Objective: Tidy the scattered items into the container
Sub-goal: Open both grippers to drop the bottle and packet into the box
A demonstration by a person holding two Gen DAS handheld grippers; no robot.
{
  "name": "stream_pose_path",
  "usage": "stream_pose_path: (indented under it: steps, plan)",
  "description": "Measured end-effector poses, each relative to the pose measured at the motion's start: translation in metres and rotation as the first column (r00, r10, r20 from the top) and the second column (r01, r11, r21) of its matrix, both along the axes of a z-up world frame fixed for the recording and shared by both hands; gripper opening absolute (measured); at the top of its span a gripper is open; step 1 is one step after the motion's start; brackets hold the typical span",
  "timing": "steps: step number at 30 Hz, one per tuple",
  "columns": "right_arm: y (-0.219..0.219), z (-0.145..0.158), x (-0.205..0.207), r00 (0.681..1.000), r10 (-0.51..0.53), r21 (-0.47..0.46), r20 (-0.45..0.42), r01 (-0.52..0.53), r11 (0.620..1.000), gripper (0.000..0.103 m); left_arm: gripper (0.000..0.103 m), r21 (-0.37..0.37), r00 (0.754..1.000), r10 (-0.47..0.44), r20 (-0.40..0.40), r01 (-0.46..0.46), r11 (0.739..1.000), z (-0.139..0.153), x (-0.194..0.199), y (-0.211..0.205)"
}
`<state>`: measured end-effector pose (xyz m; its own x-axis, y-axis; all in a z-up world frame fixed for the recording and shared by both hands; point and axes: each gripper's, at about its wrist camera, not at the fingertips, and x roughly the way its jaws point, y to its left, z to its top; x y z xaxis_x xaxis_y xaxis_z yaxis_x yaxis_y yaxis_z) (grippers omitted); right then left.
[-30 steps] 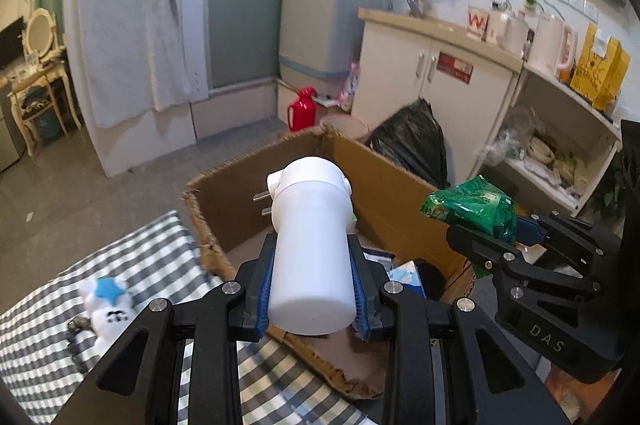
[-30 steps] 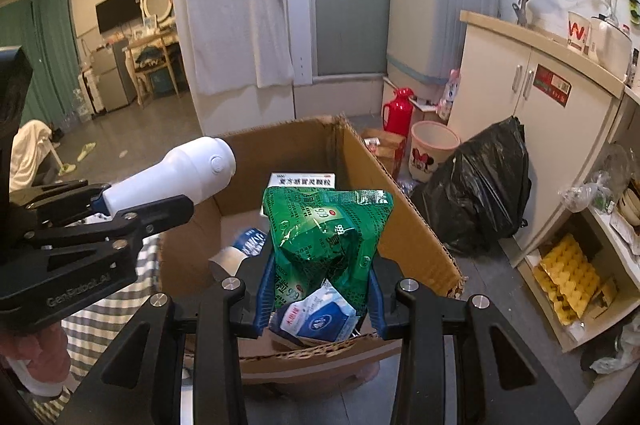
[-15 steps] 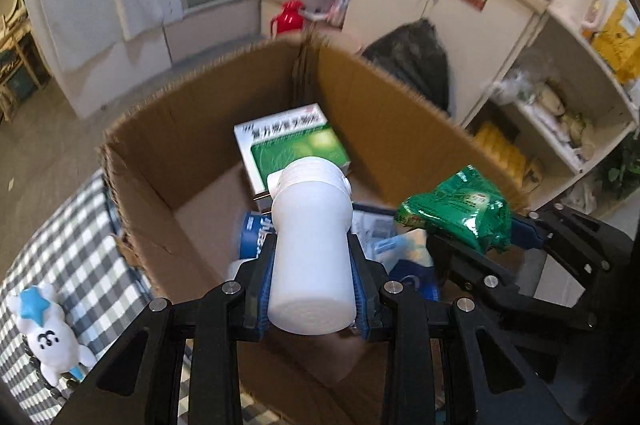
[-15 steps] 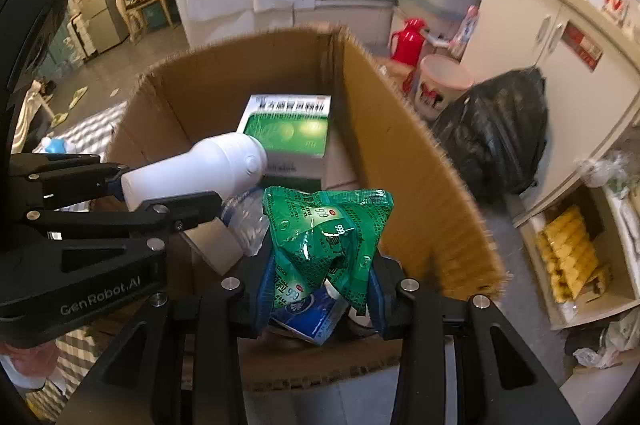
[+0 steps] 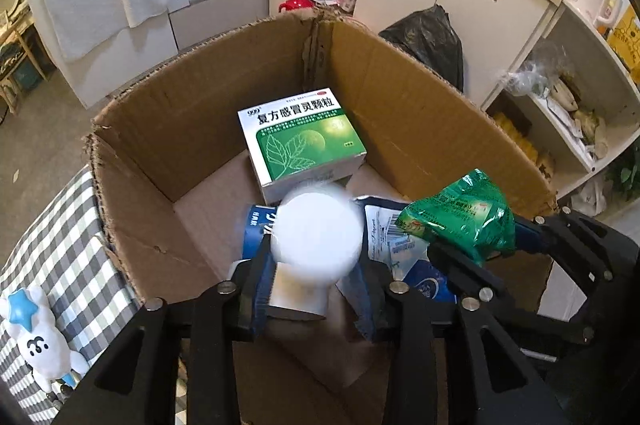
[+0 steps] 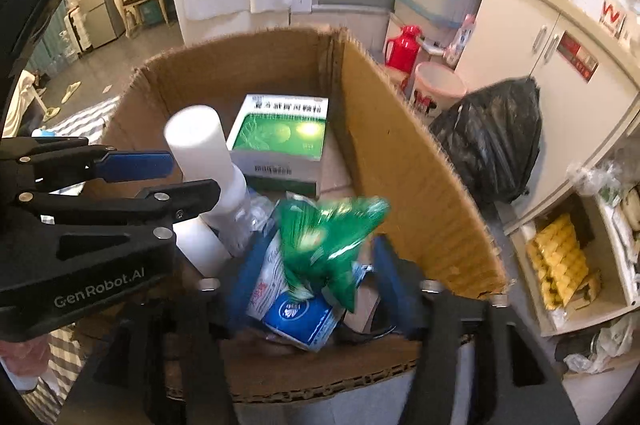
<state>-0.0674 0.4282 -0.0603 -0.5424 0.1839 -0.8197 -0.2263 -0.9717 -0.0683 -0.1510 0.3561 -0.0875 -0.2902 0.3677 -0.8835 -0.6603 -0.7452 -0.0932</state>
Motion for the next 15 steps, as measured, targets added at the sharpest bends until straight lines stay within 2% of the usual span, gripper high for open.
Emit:
stream_pose_path:
  steps: [1,3,8,15]
  plan:
    - [-0.003,0.004,0.001,1.0,-0.001,0.022,-0.016,0.001,1.0,0.072,0.045,0.004,1.0,0.003,-0.008,-0.003,1.0,0.003,0.0,0.0]
    - [-0.007,0.011,0.004,0.999,0.0,0.046,-0.041,0.002,0.999,0.073,0.047,0.012,1.0,0.008,-0.026,-0.008,1.0,0.009,0.001,-0.001]
    - [-0.011,0.025,0.011,0.996,0.001,0.031,-0.094,0.002,1.0,0.073,0.054,0.049,0.997,0.028,-0.067,-0.025,0.998,0.027,0.004,-0.011]
    - [-0.02,0.051,0.023,0.98,-0.01,0.017,-0.199,0.014,1.0,0.073,0.054,0.104,0.99,0.085,-0.117,-0.073,0.992,0.053,0.006,-0.033]
